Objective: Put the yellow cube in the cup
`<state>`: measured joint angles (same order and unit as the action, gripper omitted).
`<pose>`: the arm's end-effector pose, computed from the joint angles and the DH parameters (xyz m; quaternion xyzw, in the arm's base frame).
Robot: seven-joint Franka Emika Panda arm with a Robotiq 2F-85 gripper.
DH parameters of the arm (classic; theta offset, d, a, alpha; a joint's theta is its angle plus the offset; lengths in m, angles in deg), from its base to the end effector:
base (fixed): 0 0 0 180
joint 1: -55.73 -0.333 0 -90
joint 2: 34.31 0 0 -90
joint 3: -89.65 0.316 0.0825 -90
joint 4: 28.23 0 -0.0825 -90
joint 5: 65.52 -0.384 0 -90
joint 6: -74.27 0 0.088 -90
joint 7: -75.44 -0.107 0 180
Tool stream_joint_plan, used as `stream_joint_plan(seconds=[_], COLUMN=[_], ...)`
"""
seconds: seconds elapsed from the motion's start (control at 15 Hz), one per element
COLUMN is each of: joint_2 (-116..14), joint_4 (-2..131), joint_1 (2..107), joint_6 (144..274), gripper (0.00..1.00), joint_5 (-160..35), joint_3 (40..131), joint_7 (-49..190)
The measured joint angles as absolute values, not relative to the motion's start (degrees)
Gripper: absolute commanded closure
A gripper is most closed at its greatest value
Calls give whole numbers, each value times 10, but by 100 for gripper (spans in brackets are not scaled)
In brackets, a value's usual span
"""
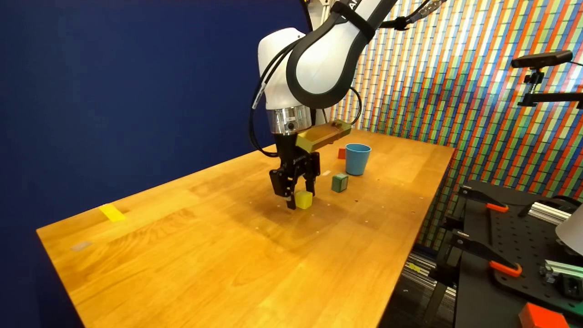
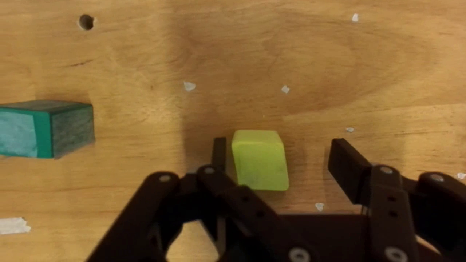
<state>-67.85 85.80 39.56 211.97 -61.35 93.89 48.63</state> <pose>0.5508 0.2046 0.1513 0.9959 -0.0311 -0.0772 0.0351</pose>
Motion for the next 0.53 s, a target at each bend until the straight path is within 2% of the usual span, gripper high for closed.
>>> stream_joint_plan(seconds=[0.27,0.53], joint_2=[-679,-653], joint_4=[858,856], joint_1=[392,391], joint_6=[2119,2113], gripper=[87,87], joint_5=[-613,-610], joint_3=[934,920], joint_7=[486,483])
